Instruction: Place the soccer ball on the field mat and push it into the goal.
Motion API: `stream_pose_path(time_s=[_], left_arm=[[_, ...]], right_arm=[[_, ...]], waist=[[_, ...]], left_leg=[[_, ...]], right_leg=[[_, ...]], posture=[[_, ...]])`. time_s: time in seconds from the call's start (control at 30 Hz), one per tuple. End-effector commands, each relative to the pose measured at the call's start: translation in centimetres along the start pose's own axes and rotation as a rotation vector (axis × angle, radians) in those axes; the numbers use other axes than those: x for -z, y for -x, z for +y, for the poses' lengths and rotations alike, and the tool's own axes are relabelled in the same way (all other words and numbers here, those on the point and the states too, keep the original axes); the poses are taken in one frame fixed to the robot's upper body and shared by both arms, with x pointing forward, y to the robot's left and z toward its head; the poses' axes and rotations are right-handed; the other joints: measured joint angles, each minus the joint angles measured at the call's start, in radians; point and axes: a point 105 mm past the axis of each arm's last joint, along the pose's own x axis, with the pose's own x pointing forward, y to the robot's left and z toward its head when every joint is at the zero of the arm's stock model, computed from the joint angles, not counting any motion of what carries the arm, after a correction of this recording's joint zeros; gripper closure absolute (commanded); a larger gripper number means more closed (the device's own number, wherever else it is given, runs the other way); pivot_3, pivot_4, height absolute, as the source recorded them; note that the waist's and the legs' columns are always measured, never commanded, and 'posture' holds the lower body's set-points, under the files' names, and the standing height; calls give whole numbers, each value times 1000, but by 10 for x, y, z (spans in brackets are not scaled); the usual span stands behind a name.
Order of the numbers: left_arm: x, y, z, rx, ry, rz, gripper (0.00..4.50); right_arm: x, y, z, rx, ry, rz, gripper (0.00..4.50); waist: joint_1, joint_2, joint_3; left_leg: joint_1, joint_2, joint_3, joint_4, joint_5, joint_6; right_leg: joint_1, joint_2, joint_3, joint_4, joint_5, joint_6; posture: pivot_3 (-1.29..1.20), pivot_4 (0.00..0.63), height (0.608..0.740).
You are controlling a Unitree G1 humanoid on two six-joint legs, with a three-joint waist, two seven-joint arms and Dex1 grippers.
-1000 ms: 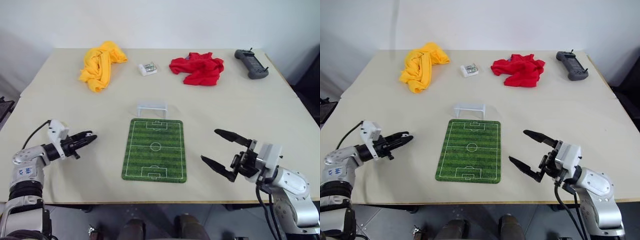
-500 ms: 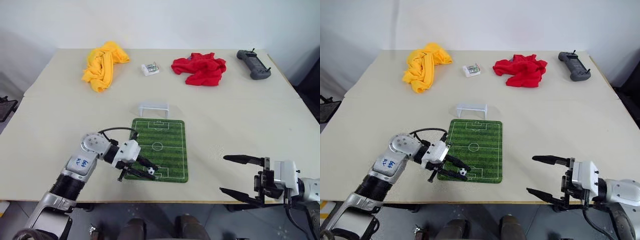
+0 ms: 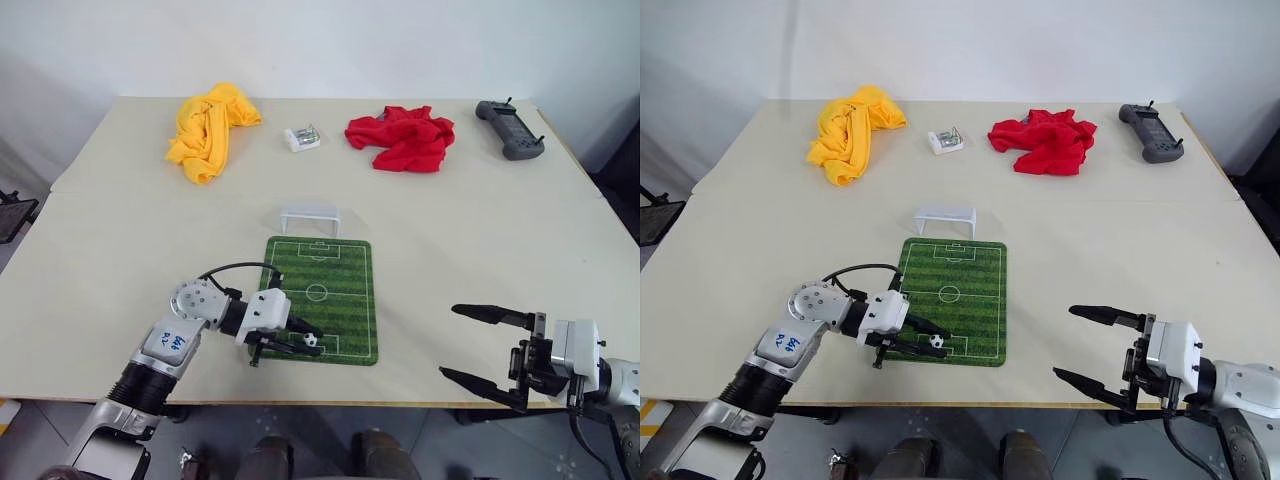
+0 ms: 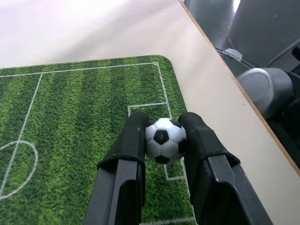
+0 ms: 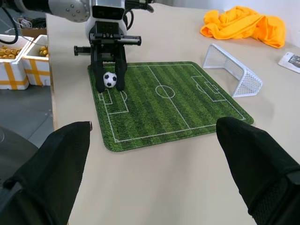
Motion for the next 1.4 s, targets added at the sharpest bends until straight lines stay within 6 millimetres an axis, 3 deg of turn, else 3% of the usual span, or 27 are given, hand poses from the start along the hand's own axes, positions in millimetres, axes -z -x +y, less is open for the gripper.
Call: stream_pose_path(time_s=[0.03, 0.3, 0.47, 0.77, 0.93, 1.07, 1.2, 1.3, 1.4], left_arm=[[-2, -6, -2, -6, -17, -13, 3627], [0, -12, -5, -15, -9, -22, 3627], [-4, -13, -4, -41, -33, -52, 2076], [-12, -8, 1, -73, -55, -85, 2076], [-28, 3, 4, -112, -47, -196, 2076], [-43, 28, -10, -95, 6, -307, 2076], [-41, 70, -25, -165, 88, -277, 2076], [-28, 84, -51, -157, 160, -237, 2663], [-15, 86, -80, -123, 221, -203, 3569]], right_arm=[[-8, 0, -1, 14, 29, -24, 0], [-10, -2, -2, 23, 27, -32, 0], [-11, -4, 0, 25, 11, -41, 0], [-10, -9, 2, 23, -10, -58, 0], [-10, -11, 3, 20, -17, -63, 0], [-10, -10, 3, 13, -25, -67, 0], [-9, -9, -4, 18, -12, -74, 0], [-9, -8, -9, 33, 19, -89, 0], [-8, -8, -9, 30, 27, -100, 0]], waist=[[1, 0, 0], [2, 0, 0], [3, 0, 0], [5, 0, 0], [5, 0, 0], [-2, 0, 0], [-12, 1, 0], [-5, 4, 1], [-2, 4, 0]], left_leg=[[0, 0, 0, 0, 0, 0], [0, 0, 0, 0, 0, 0], [0, 0, 0, 0, 0, 0], [0, 0, 0, 0, 0, 0], [0, 0, 0, 0, 0, 0], [0, 0, 0, 0, 0, 0], [1, 3, 0, -2, 0, 0], [1, 2, 0, -3, 0, 1], [1, 2, 1, -4, 0, 1]], right_leg=[[0, 0, 0, 0, 0, 0], [0, 0, 0, 0, 0, 0], [0, 0, 0, 0, 0, 0], [0, 0, 0, 0, 0, 0], [0, 0, 0, 0, 0, 0], [0, 0, 0, 0, 0, 0], [-1, 1, 1, 0, 1, -1], [0, 0, 1, -2, 1, -2], [1, -1, 3, -6, 1, -1]], posture=[[0, 150, 740], [0, 150, 740], [0, 150, 740], [0, 150, 740], [0, 150, 740], [0, 150, 740], [0, 150, 740], [0, 150, 740], [0, 150, 740]])
